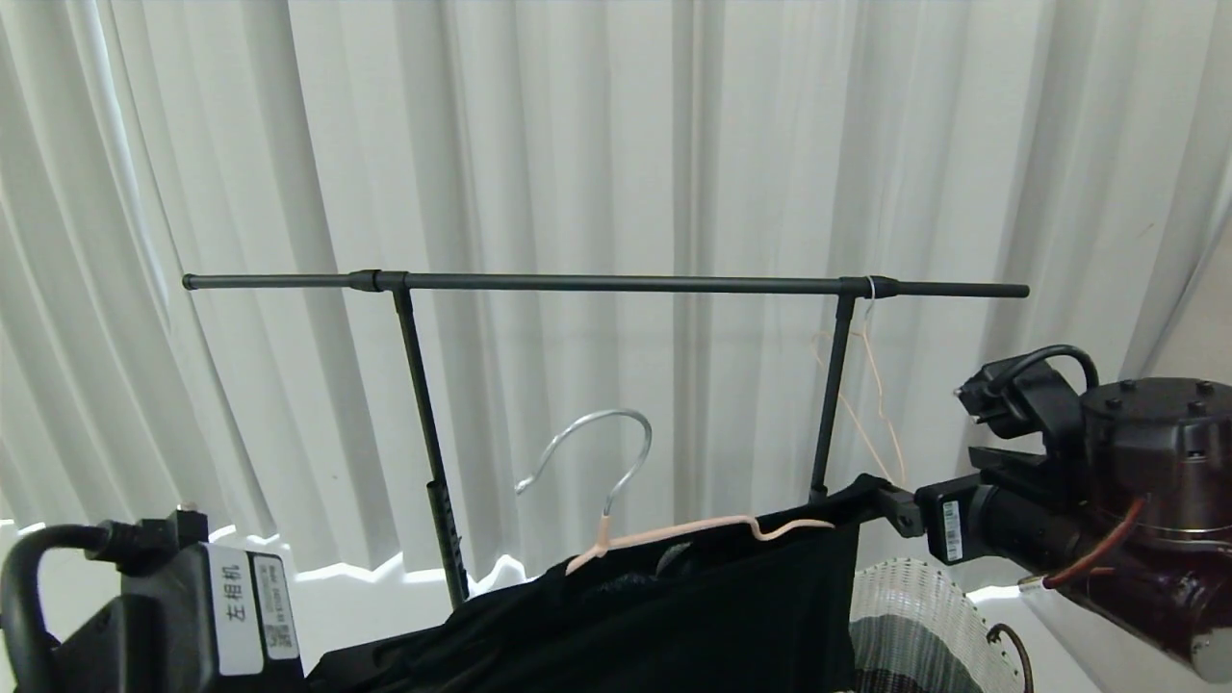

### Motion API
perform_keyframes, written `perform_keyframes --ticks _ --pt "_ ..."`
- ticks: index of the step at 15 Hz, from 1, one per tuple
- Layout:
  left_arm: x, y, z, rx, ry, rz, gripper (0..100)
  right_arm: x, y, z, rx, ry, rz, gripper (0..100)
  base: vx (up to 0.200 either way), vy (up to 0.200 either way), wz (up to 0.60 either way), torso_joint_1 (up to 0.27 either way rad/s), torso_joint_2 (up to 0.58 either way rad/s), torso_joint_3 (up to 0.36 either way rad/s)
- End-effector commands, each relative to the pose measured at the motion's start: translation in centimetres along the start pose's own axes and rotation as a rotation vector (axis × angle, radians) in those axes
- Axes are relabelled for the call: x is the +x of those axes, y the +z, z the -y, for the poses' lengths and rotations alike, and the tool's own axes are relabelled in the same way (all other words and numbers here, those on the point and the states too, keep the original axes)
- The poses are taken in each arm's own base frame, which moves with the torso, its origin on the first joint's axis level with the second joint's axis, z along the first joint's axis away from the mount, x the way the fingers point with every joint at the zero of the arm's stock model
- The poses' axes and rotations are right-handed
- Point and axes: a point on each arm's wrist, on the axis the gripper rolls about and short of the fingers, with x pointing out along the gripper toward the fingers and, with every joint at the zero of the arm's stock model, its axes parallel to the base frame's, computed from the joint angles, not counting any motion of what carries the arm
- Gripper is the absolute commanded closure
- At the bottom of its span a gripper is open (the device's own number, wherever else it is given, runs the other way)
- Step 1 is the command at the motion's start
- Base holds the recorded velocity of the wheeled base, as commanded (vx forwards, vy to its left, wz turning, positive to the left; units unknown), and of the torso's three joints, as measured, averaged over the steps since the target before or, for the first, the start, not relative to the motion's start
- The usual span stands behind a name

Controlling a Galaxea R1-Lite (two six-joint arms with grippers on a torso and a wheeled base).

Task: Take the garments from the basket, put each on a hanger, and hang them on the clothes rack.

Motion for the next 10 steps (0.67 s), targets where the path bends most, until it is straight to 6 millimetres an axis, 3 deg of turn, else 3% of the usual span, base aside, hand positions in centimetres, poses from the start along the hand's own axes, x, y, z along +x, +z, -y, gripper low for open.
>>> perform_keyframes --ticks 1,3,6,10 --pt "0.4 -1.3 0.4 0.007 -0.008 -0.058 100 -1.4 0.9 0.4 0.014 0.035 0.055 0 0.000 0.000 0.00 0.000 0.00 0.000" --pt "1.1 -2.3 0.2 0.000 0.031 -0.130 100 -2.6 0.8 0.5 -0.011 0.096 0.071 0 0.000 0.000 0.00 0.000 0.00 0.000" --pt "1.4 -1.6 0.0 -0.013 0.037 -0.117 100 -3.5 -1.4 -1.2 -0.098 0.190 0.018 0 0.000 0.000 0.00 0.000 0.00 0.000" --pt "1.2 -0.3 -0.2 -0.058 0.042 -0.063 100 -3.4 -2.2 -2.9 -0.137 0.252 -0.004 0 0.000 0.000 0.00 0.000 0.00 0.000"
